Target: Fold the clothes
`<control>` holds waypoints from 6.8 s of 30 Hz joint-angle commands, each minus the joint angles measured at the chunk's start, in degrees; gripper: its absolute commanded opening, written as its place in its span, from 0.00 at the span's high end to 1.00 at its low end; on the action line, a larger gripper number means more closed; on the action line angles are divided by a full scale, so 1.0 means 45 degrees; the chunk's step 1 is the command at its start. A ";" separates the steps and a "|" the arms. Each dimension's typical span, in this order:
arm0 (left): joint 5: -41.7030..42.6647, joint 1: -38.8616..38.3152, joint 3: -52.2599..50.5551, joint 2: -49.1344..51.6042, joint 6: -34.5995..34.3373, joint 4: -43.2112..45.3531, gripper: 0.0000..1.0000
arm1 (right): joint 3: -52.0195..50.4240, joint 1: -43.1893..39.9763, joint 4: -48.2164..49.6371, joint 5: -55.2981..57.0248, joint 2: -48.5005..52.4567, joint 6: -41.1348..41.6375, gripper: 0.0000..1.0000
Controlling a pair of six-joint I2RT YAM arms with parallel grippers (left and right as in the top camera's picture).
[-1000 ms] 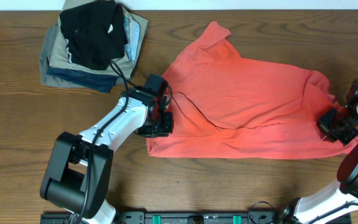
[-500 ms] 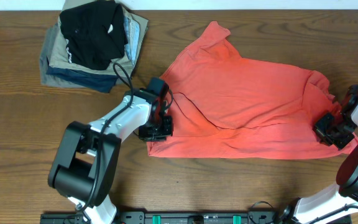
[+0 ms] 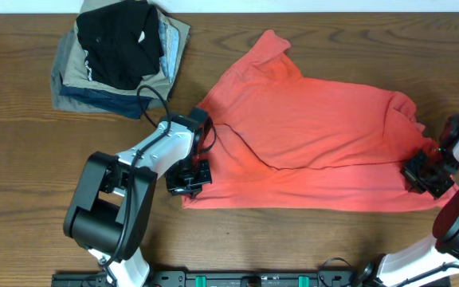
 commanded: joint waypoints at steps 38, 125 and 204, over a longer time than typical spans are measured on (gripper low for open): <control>0.0753 -0.1127 -0.2662 -0.6130 -0.1345 0.1277 0.93 | -0.2380 -0.0685 0.1132 -0.0015 -0.4318 0.0855 0.88; -0.2467 -0.0296 1.1239 0.5984 0.8704 0.3483 0.13 | 0.0894 0.2234 0.0092 -0.4172 -0.5299 -0.2103 0.01; -0.2691 0.0272 1.0982 0.3920 0.5819 -0.0010 0.94 | 0.3531 0.2186 0.5372 -0.1554 0.0753 -0.3609 0.09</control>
